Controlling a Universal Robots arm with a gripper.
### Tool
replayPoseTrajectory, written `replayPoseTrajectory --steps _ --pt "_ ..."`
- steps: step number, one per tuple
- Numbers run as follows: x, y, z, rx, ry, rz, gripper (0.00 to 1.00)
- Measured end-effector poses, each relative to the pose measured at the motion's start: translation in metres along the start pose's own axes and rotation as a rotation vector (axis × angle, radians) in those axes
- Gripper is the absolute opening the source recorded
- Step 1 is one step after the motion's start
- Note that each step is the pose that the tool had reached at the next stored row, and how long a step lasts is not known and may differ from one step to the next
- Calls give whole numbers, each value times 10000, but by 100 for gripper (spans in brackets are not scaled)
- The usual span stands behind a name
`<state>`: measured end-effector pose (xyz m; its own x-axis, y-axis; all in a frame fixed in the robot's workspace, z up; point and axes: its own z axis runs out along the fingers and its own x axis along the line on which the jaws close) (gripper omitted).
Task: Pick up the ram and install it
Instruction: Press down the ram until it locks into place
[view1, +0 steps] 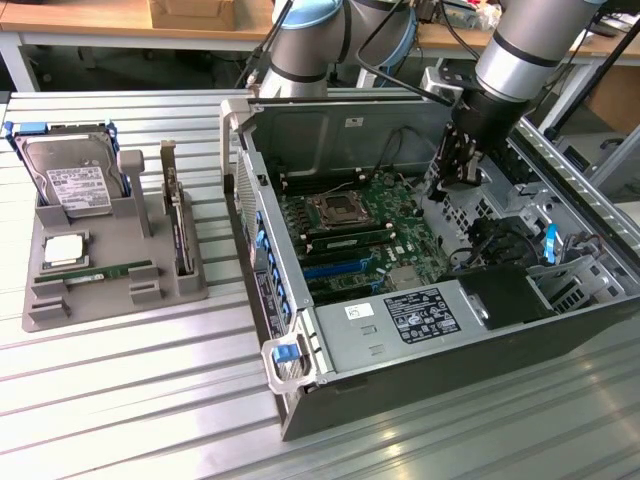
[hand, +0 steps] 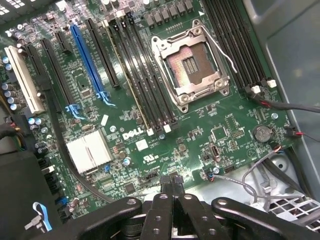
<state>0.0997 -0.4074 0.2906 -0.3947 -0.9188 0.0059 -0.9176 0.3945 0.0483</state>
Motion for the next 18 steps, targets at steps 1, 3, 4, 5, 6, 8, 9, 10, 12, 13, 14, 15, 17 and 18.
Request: replayPoseTrajectory --steps 1,3,4,5,6,8,9,10,12,13,14,15,17,18 --pt "0 0 0 0 -3 59 11" --pt "0 0 0 -1 -8 165 11" --pt "0 0 0 -1 -12 253 11" --pt "0 0 0 -2 -15 312 11" --pt "0 0 0 -2 -19 387 11" --pt "0 0 0 -3 -24 488 11" --pt "0 0 0 -3 -26 528 11" --pt "0 0 0 -4 -29 595 11" --pt "0 0 0 -4 -32 666 11" --pt "0 0 0 -4 -36 734 11" --pt "0 0 0 -5 -40 827 11" --pt "0 0 0 -5 -43 888 11" --pt "0 0 0 -6 -48 983 11" --pt "0 0 0 -6 -49 1012 11"
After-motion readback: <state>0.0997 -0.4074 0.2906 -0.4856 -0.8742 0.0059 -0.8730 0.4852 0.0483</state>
